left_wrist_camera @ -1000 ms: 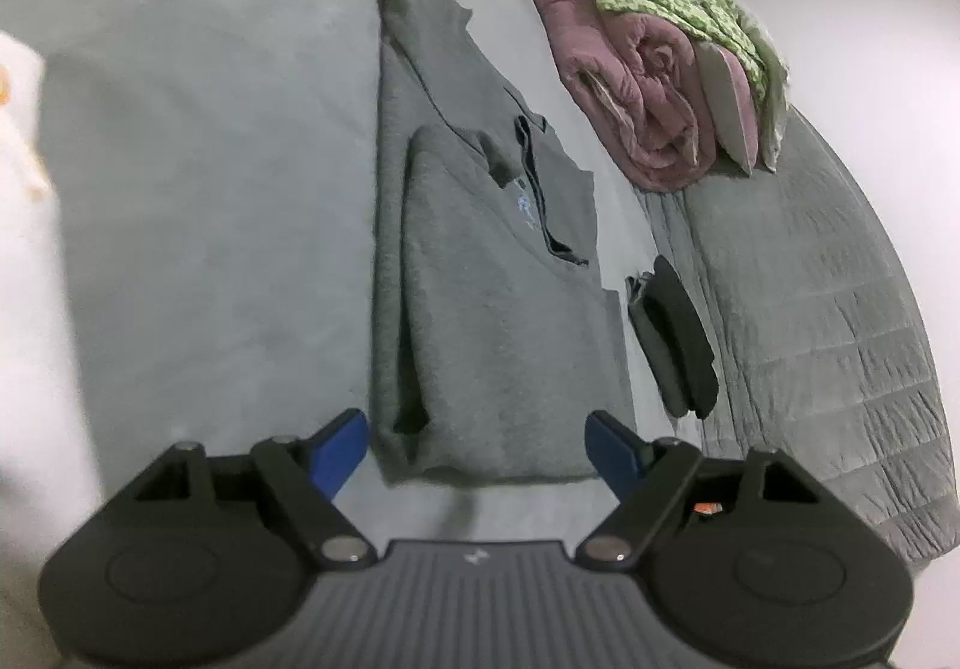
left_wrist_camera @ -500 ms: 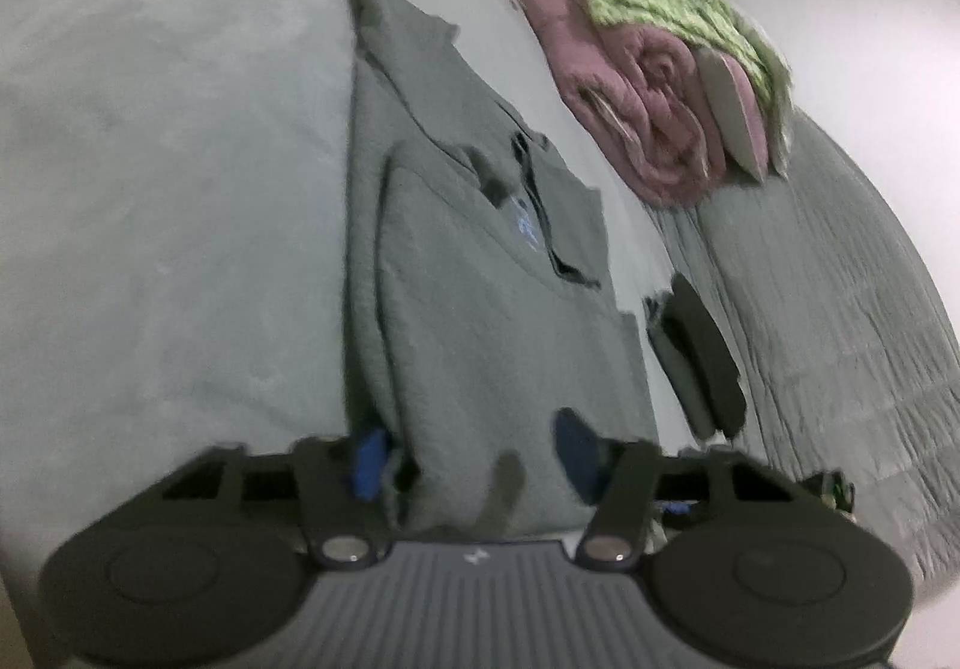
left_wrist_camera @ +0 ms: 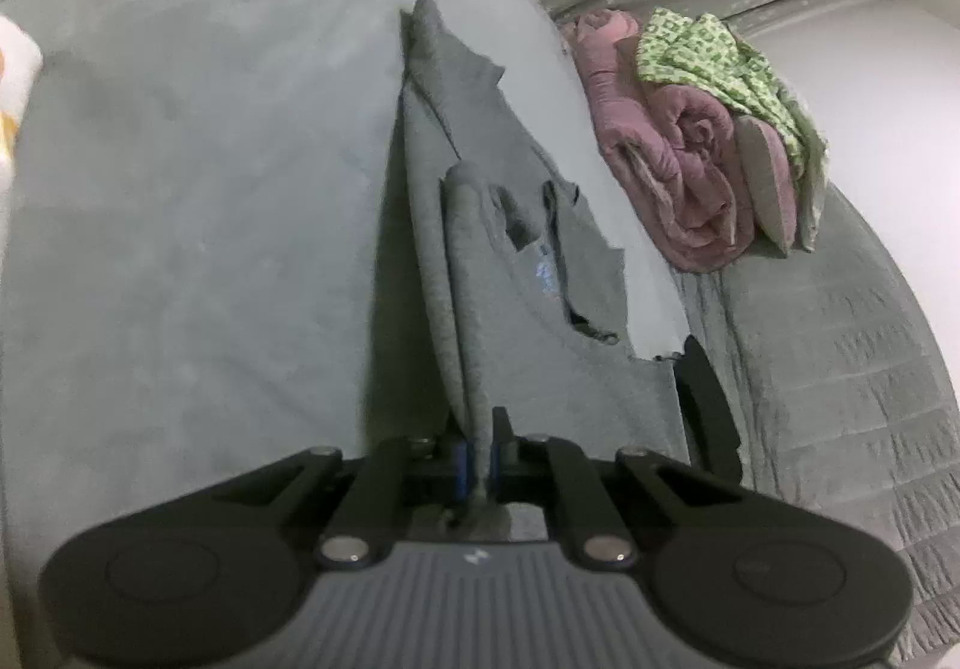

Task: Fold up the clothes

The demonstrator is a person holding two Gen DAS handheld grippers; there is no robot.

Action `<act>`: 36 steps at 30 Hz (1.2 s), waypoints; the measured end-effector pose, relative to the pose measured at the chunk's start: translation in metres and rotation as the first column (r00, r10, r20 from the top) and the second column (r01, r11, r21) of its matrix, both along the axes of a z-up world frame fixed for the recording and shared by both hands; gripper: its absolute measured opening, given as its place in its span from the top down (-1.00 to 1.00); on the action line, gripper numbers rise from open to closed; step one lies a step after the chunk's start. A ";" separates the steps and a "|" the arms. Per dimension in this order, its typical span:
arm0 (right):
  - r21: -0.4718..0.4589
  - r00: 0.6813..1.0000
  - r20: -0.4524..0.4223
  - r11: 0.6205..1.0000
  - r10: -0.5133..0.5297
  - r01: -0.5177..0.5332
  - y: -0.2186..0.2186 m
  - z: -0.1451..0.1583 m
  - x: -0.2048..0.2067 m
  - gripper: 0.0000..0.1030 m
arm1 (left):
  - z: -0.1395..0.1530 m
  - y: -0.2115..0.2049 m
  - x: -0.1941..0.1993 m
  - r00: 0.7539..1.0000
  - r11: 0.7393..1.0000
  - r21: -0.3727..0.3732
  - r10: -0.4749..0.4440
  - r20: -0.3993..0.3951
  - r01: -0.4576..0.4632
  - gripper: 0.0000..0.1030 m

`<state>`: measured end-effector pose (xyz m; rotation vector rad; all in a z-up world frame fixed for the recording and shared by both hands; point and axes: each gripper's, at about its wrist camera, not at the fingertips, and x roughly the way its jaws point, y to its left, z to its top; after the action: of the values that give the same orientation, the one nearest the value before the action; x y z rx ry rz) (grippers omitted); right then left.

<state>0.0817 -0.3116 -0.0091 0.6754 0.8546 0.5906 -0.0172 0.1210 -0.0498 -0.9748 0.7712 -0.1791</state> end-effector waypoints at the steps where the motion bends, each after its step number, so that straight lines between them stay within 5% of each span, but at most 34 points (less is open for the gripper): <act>1: 0.004 1.000 0.009 1.000 0.005 -0.005 0.001 0.004 -0.003 0.80 | 0.003 0.000 -0.002 1.000 1.000 -0.003 -0.001 0.003 0.001 0.89; 9: 0.007 1.000 0.015 1.000 0.026 -0.026 0.000 0.020 -0.035 0.80 | 0.022 -0.004 -0.031 0.998 0.998 0.010 -0.067 -0.022 0.067 0.89; 21: -0.081 0.994 -0.088 0.995 0.059 -0.066 -0.014 0.026 -0.102 0.80 | 0.025 -0.009 -0.098 0.971 0.979 0.019 -0.201 -0.128 0.205 0.88; 30: -0.120 0.981 -0.192 0.991 0.038 -0.062 -0.014 -0.013 -0.098 0.75 | -0.008 -0.016 -0.101 0.943 0.951 0.089 -0.278 -0.184 0.298 0.85; 33: -0.141 0.986 -0.164 0.988 0.043 -0.066 -0.012 -0.010 -0.098 0.66 | -0.003 -0.008 -0.100 0.942 0.950 0.068 -0.288 -0.174 0.303 0.72; 36: -0.191 0.996 -0.092 0.981 0.014 -0.031 -0.014 0.004 -0.102 0.56 | 0.015 -0.005 -0.104 0.964 0.956 0.148 -0.237 -0.118 0.253 0.22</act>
<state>-0.0206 -0.3257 -0.0049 0.5195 0.9908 0.4929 -0.1209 0.1157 -0.0353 -0.7356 0.9834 -0.2803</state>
